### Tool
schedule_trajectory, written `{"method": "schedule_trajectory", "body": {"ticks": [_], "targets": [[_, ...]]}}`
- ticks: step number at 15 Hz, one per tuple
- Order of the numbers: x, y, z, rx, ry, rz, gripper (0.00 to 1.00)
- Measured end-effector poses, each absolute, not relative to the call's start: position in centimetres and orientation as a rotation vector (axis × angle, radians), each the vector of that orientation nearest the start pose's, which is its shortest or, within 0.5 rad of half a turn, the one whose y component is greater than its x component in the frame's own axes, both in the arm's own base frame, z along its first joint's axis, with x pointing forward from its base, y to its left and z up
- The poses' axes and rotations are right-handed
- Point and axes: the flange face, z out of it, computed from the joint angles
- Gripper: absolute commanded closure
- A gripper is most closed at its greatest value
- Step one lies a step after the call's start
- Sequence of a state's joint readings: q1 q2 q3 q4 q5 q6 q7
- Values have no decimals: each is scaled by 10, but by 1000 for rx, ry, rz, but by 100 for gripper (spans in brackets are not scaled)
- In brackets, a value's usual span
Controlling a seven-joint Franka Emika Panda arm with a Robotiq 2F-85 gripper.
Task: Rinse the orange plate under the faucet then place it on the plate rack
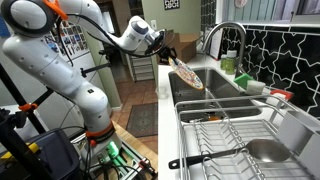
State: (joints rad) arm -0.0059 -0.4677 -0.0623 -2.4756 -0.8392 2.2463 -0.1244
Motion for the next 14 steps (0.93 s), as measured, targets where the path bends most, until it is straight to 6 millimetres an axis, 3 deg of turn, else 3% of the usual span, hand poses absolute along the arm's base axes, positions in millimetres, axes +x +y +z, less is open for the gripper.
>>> {"method": "schedule_trajectory", "body": {"ticks": [5, 9, 14], "targets": [[423, -53, 489, 2365, 668, 178, 97], [418, -64, 489, 2400, 577, 127, 97], [412, -77, 516, 2550, 324, 226, 97]]}}
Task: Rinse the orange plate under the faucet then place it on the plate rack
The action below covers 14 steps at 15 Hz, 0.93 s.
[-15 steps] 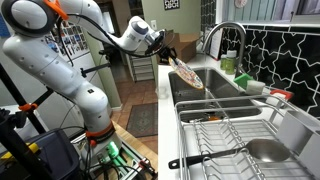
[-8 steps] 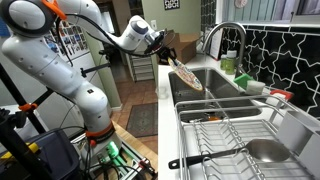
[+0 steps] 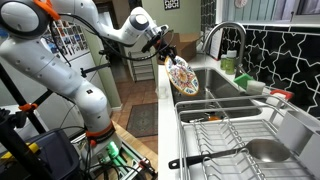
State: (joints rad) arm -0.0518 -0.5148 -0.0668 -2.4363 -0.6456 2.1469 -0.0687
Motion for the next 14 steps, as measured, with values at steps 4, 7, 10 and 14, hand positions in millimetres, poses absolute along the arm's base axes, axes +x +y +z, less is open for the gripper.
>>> {"method": "schedule_trajectory", "body": {"ticks": [4, 7, 10, 14], "targets": [[401, -92, 555, 2556, 62, 349, 97], [386, -112, 585, 2535, -147, 404, 97], [370, -131, 608, 2506, -332, 459, 89], [367, -133, 612, 2499, -375, 474, 89]]}}
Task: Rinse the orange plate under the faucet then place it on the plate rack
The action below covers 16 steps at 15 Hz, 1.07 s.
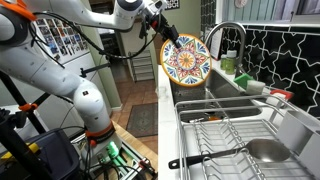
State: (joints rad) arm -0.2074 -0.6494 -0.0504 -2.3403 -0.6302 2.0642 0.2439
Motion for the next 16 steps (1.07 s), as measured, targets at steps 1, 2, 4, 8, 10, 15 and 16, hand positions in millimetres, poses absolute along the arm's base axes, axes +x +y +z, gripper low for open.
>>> {"method": "schedule_trajectory", "body": {"ticks": [1, 2, 4, 8, 10, 15, 16], "targets": [[367, -133, 612, 2498, -379, 475, 89], [367, -133, 612, 2498, -381, 476, 89], [367, -133, 612, 2498, -382, 476, 89], [367, -133, 611, 2498, -382, 476, 97], [366, -134, 612, 2492, -401, 479, 97], [347, -175, 635, 2420, -737, 565, 97], [341, -186, 639, 2404, -803, 578, 97]]}}
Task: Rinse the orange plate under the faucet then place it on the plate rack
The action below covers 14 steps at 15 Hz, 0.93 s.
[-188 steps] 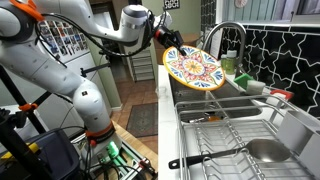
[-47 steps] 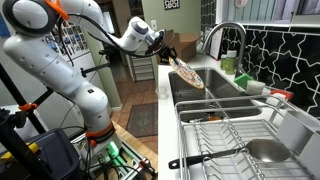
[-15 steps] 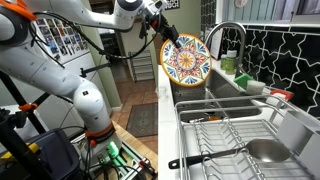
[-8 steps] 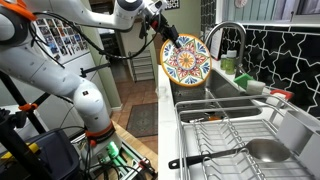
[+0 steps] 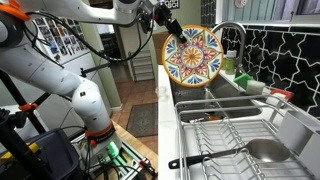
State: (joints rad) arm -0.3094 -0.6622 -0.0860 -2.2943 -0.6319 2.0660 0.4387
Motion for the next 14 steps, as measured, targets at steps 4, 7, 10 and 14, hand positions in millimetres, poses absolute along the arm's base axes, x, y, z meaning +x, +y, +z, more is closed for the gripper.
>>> {"method": "schedule_trajectory", "body": {"ticks": [4, 7, 10, 14], "targets": [[314, -234, 649, 2329, -1062, 666, 97], [295, -269, 650, 2261, -1240, 753, 97], [280, -299, 646, 2218, -1382, 842, 89], [280, -309, 635, 2191, -1426, 845, 97]]}}
